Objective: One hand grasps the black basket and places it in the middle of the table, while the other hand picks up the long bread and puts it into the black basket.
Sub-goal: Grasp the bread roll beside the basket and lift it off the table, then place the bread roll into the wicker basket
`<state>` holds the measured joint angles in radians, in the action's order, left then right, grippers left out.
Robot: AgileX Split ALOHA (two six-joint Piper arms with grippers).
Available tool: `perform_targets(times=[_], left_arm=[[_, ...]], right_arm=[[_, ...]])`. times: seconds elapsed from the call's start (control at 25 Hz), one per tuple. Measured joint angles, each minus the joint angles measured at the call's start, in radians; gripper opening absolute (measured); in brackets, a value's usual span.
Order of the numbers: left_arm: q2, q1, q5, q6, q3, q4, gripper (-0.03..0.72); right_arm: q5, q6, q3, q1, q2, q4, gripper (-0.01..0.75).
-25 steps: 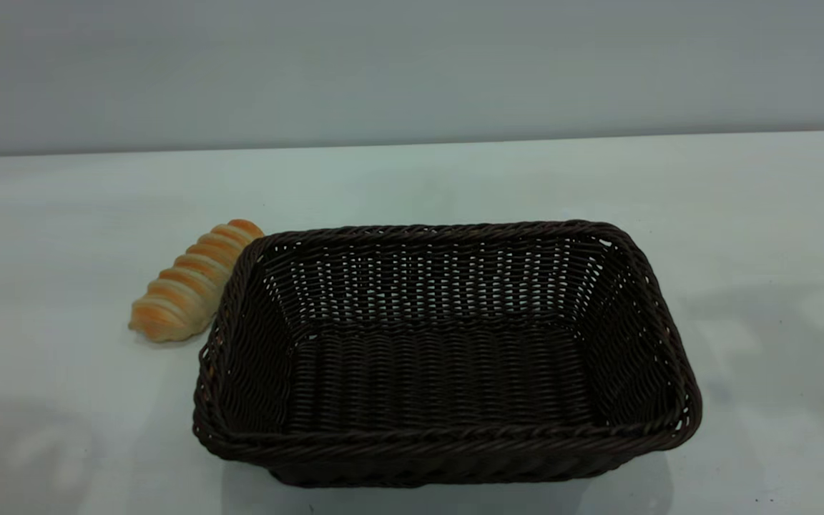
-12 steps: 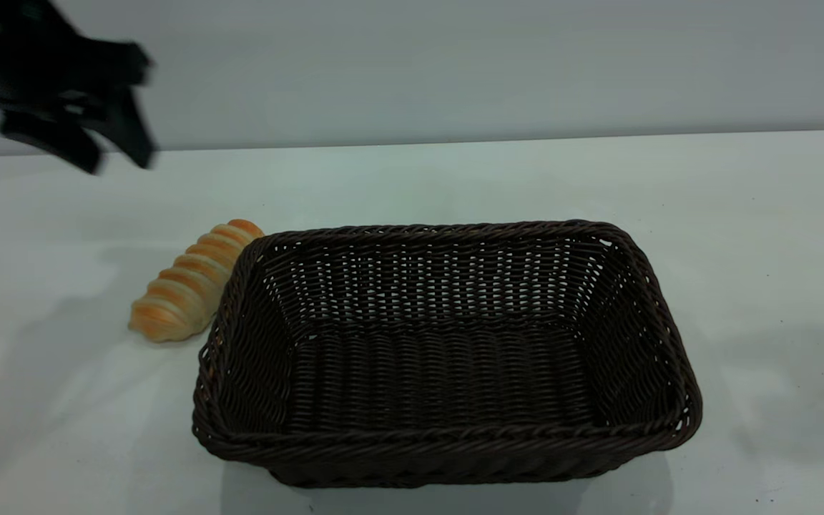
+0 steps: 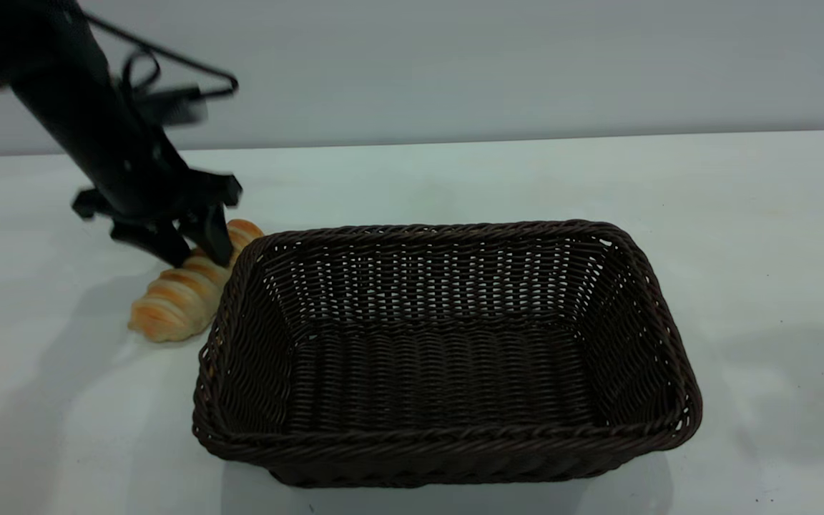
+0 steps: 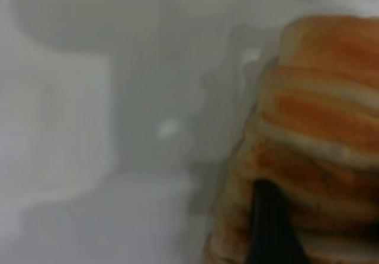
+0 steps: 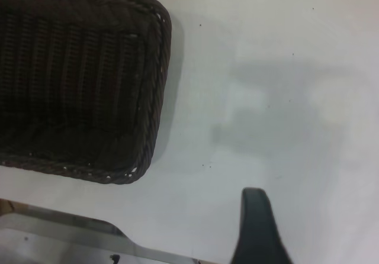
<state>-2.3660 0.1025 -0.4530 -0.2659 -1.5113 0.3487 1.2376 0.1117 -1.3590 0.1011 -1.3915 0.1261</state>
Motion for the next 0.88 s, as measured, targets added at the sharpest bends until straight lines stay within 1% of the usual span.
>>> perform_targets(times=[0.08,0.12,0.2,0.28,0.32,0.4,0.48,0.6,0.72,0.88], left_arm=[[-0.009,0.0,-0.005,0.0,-0.01,0.003,0.436],[-0.011,0.0,-0.012,0.0,-0.014,0.003,0.396],[-0.007,-0.001,-0.036,0.0,-0.024,0.003,0.275],[0.01,-0.002,-0.077,0.0,-0.038,0.0,0.122],[0.02,-0.002,-0.102,-0.002,-0.048,-0.001,0.086],[0.063,-0.002,-0.137,-0.002,-0.085,-0.002,0.06],[0.119,-0.002,-0.174,-0.002,-0.129,0.007,0.056],[0.204,0.008,-0.245,-0.021,-0.176,0.074,0.054],[0.25,0.058,-0.331,-0.127,-0.182,0.127,0.054],[0.244,0.172,-0.458,-0.26,-0.182,0.156,0.054]], right_arm=[[0.0,0.0,0.0,0.0,0.0,0.0,0.533],[0.0,0.0,0.0,0.0,0.0,0.0,0.533],[0.0,0.0,0.0,0.0,0.0,0.0,0.533],[0.0,0.0,0.0,0.0,0.0,0.0,0.533],[0.0,0.0,0.0,0.0,0.0,0.0,0.533],[0.0,0.0,0.0,0.0,0.0,0.0,0.533],[0.0,0.0,0.0,0.0,0.0,0.0,0.533],[0.0,0.0,0.0,0.0,0.0,0.0,0.533],[0.0,0.0,0.0,0.0,0.0,0.0,0.533],[0.0,0.0,0.0,0.0,0.0,-0.001,0.533]])
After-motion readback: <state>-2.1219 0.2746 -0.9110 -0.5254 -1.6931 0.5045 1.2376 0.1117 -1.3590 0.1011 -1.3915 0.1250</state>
